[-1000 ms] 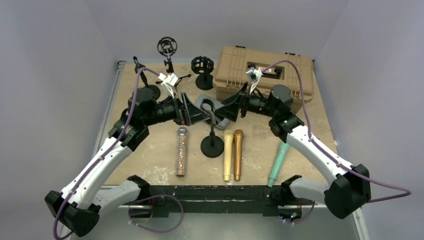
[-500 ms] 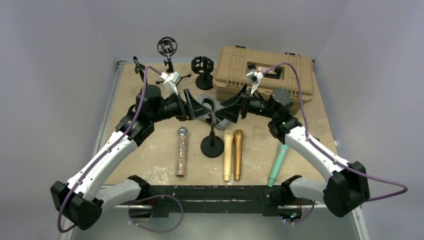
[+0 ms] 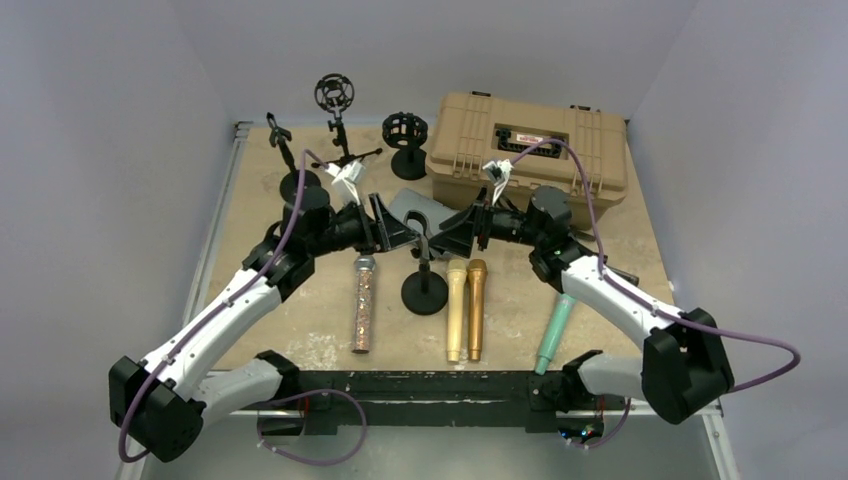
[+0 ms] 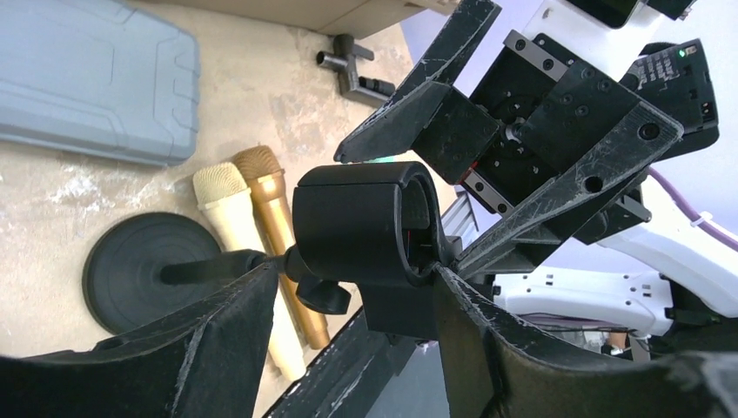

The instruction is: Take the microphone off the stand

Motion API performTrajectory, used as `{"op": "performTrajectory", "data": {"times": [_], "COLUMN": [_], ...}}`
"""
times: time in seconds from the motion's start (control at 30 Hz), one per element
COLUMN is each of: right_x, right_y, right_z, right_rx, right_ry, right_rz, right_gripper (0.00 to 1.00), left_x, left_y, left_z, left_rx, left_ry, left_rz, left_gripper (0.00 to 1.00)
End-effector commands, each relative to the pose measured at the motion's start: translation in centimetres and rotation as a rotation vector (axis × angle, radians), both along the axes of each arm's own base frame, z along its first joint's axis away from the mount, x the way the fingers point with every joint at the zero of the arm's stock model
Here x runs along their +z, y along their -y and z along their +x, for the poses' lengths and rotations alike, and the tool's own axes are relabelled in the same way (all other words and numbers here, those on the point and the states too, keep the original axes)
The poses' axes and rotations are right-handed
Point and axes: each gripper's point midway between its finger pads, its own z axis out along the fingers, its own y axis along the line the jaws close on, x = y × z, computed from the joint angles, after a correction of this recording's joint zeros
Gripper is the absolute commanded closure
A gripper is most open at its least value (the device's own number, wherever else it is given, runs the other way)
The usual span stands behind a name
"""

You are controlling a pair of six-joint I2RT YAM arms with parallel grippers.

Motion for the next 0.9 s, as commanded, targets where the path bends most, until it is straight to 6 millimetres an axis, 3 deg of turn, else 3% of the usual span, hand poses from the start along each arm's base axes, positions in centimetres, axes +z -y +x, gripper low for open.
{"op": "performTrajectory", "data": {"times": [0.0, 0.2, 0.37, 0.47, 0.6, 0.87], "right_x": [-2.3, -5.1, -4.3, -3.0, 0.4, 6.3], "right_y": [0.1, -0.1, 0.3, 0.8, 1.7, 5.1], "right_z": [0.1, 0.5, 0.7, 1.5, 1.8, 3.4], "right_rx": [-0.007, -0.011, -0.043, -0.093, -0.16, -0.411], "right_ry": [-0.034, -0.099, -0.053, -0.006, 0.069, 0.167], "right_rz": [-0.026, -0.048, -0.06, -0.096, -0.099, -0.117], "right_gripper": [0.2, 0.22, 0.19, 0.14, 0.05, 0.01], "left_x": [-6.0, -8.7, -7.5, -5.2, -1.3, 6.2], "left_y": [-1.5, -1.7, -1.5, -1.6, -1.9, -4.2], "left_z": [-0.8, -1.2, -1.3, -1.3, -1.5, -2.4], "left_rx": [0.035, 0.038, 0.012, -0.005, -0.014, 0.059], "left_ry": [-0.101, -0.144, -0.117, -0.067, 0.038, 0.252], "left_rz": [0.125, 0.148, 0.144, 0.147, 0.135, 0.112], "left_gripper": [0.37, 0.37, 0.32, 0.22, 0.1, 0.04]}}
